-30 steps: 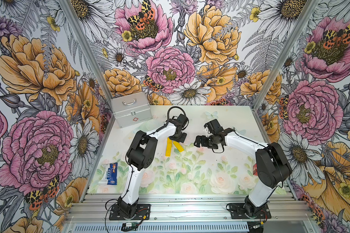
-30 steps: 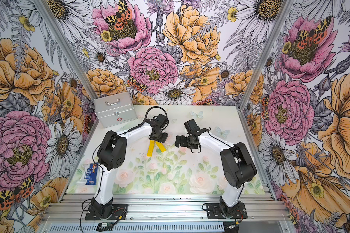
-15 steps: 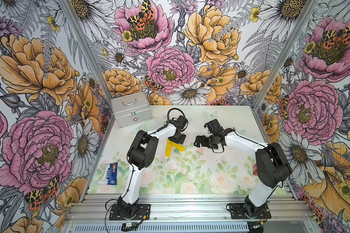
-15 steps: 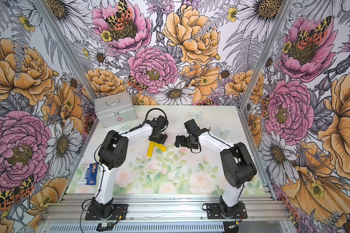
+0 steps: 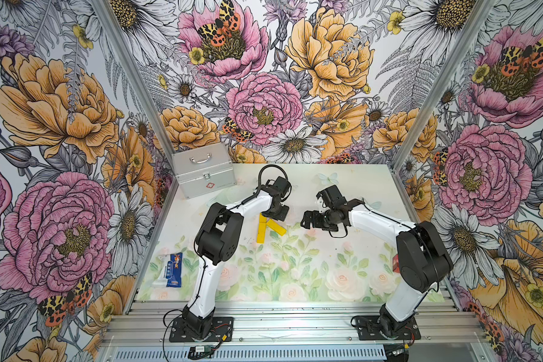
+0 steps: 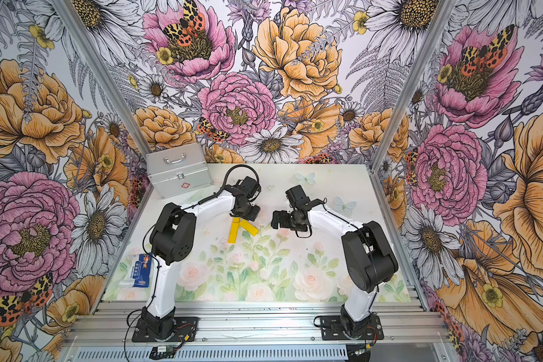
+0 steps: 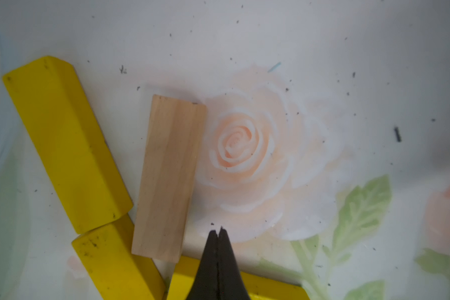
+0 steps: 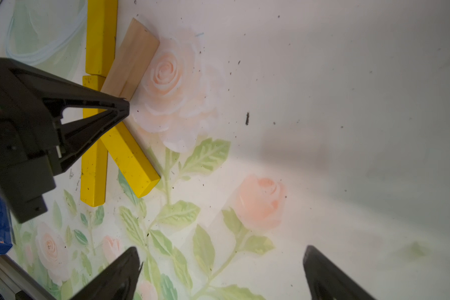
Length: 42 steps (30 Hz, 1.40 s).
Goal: Assemble the letter k with building blocks
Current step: Adjust the building block at the center of the board, then reset both arms
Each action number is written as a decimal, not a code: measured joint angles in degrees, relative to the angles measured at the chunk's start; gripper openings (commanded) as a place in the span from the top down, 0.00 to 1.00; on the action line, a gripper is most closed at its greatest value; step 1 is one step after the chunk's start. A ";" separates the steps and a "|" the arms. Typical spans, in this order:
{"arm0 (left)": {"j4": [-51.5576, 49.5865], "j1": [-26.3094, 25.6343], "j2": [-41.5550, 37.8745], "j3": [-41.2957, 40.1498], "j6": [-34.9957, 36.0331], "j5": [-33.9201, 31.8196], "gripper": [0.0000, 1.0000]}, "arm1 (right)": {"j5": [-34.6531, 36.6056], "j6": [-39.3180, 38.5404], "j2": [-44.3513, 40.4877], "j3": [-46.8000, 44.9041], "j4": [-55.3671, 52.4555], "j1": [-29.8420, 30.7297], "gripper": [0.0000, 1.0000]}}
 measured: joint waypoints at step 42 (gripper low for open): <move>49.94 27.80 -64.24 -68.41 -10.60 -16.85 0.01 | 11.91 -5.44 -29.31 -11.58 -0.46 -15.72 0.01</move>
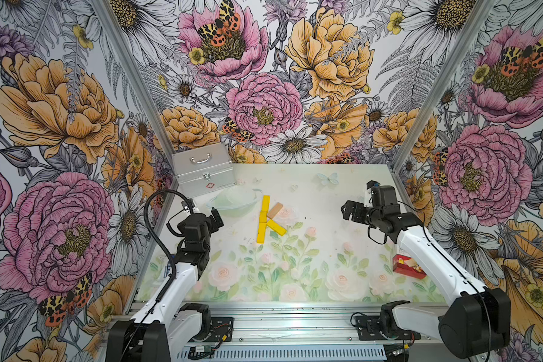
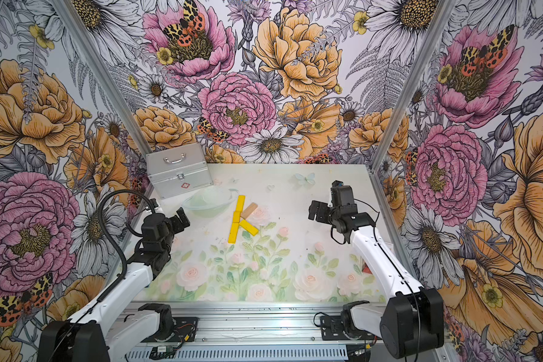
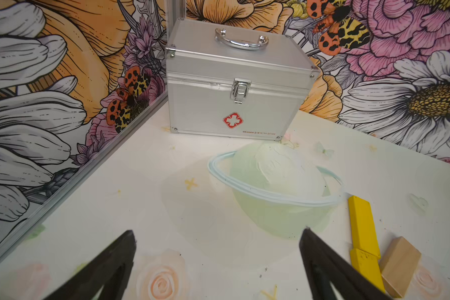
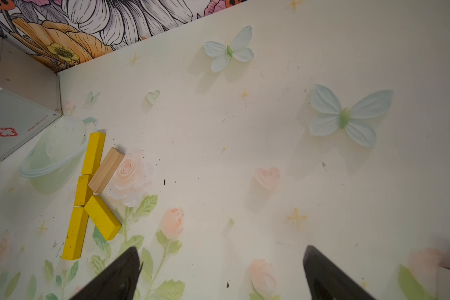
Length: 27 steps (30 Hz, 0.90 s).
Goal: Assemble the letter k with building blocks
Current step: Reset both arms
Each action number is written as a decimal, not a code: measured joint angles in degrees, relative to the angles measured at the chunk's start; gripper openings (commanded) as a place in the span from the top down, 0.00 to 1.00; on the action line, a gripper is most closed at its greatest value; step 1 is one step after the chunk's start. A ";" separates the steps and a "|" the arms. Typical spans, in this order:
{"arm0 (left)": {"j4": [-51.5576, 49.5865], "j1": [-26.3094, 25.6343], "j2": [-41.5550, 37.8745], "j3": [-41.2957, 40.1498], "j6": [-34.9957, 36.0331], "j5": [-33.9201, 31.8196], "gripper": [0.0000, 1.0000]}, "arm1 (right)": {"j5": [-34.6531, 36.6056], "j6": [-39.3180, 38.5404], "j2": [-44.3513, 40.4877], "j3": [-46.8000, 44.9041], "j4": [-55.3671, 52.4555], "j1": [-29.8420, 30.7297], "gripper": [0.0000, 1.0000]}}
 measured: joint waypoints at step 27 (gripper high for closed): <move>51.01 3.13 30.47 -11.19 11.10 3.52 0.01 | 23.30 -17.75 5.18 -27.23 46.38 -4.26 0.01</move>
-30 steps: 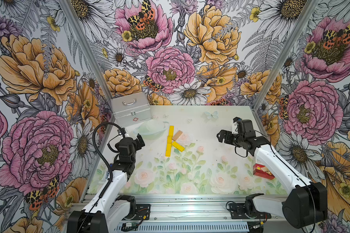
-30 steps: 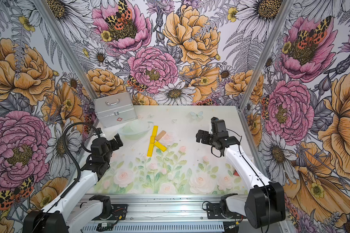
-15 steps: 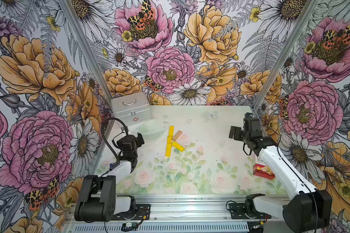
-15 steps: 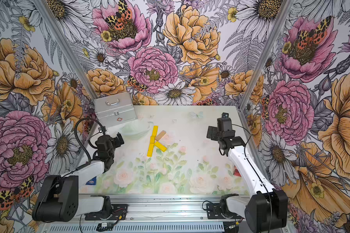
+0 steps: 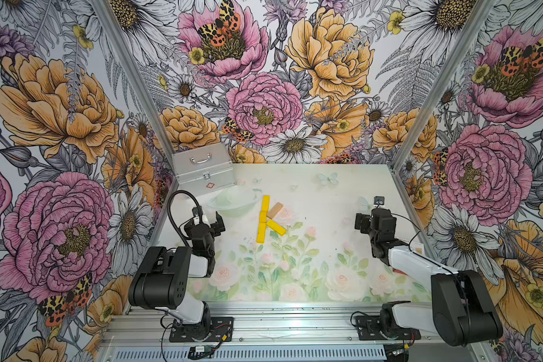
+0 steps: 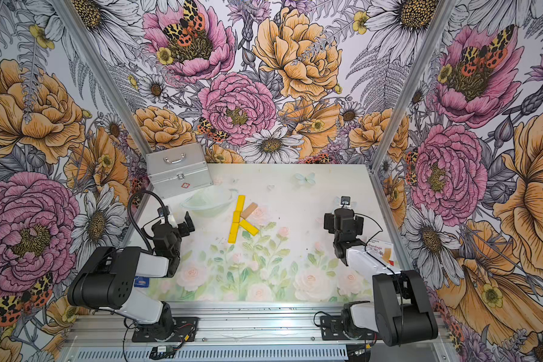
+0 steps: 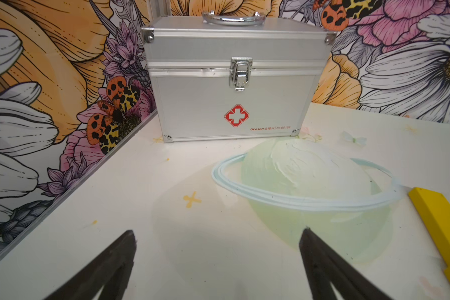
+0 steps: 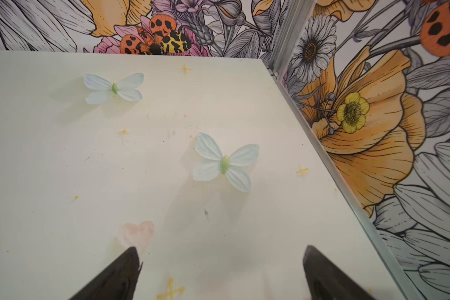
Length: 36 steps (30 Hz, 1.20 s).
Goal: Assemble the letter k with building blocks
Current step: Reset both arms
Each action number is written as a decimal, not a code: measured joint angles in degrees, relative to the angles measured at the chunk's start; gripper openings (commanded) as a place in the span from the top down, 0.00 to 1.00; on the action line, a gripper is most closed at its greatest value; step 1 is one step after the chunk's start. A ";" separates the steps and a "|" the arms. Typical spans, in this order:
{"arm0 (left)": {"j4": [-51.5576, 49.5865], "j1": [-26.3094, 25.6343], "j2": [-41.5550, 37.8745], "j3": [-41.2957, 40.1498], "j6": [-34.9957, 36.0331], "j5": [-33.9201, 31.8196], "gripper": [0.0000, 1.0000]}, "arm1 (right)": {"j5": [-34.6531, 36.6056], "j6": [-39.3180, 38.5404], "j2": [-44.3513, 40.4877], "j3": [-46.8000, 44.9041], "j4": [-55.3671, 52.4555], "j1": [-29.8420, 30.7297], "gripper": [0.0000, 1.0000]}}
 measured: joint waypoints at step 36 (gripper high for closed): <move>1.25 0.15 0.00 1.53 1.14 2.01 0.01 | -8.04 -1.57 12.52 -6.62 32.68 -5.46 0.00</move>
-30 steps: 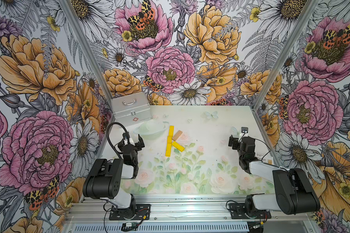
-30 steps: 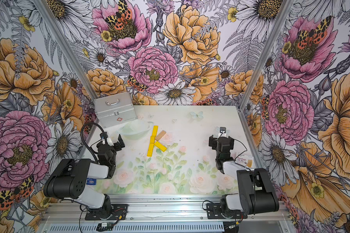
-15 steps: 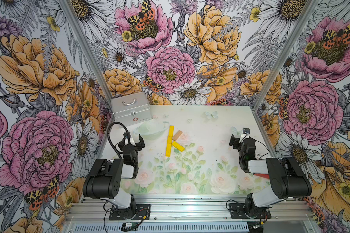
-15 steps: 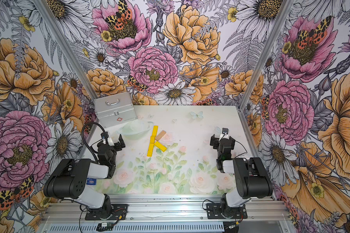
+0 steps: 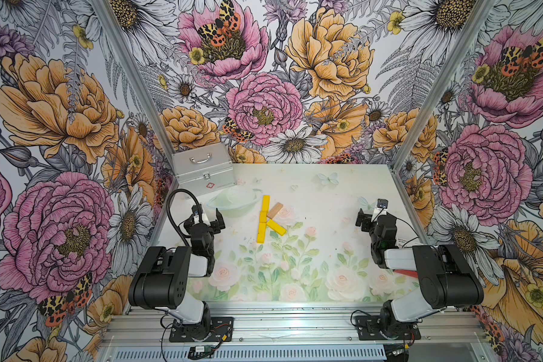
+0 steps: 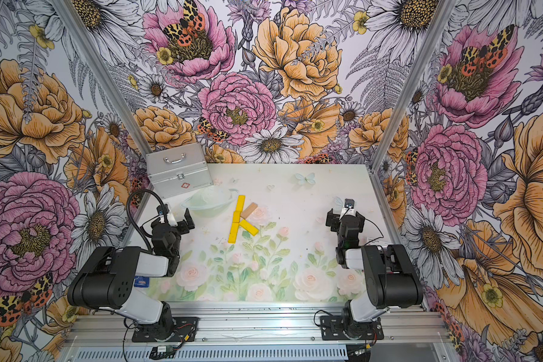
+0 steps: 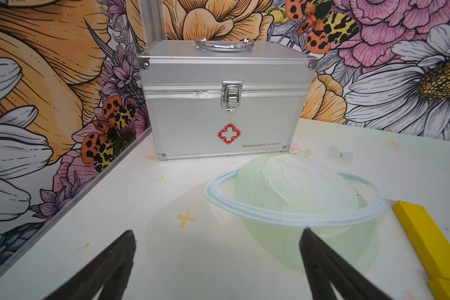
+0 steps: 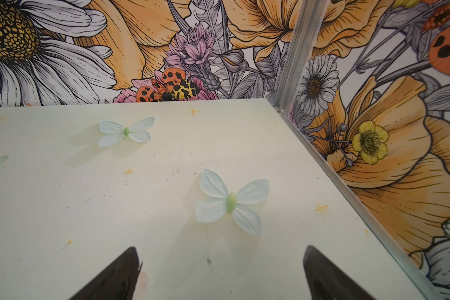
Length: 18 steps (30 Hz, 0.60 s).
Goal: Assemble the letter k with building blocks
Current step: Reset both arms
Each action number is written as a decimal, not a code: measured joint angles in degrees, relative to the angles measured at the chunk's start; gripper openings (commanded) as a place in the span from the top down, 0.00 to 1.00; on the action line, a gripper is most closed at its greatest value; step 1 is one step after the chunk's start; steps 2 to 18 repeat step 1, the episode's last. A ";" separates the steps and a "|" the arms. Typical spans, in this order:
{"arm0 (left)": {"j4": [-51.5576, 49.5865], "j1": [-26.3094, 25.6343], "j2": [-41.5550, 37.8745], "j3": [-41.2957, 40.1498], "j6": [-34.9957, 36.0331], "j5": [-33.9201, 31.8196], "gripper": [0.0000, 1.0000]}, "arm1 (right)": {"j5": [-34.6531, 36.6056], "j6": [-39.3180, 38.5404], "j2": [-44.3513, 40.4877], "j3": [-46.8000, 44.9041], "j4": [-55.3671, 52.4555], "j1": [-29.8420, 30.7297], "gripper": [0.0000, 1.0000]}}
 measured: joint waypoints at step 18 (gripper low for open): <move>-0.33 0.00 0.00 0.50 0.00 0.00 0.01 | -0.02 0.00 0.00 0.00 0.00 0.00 0.01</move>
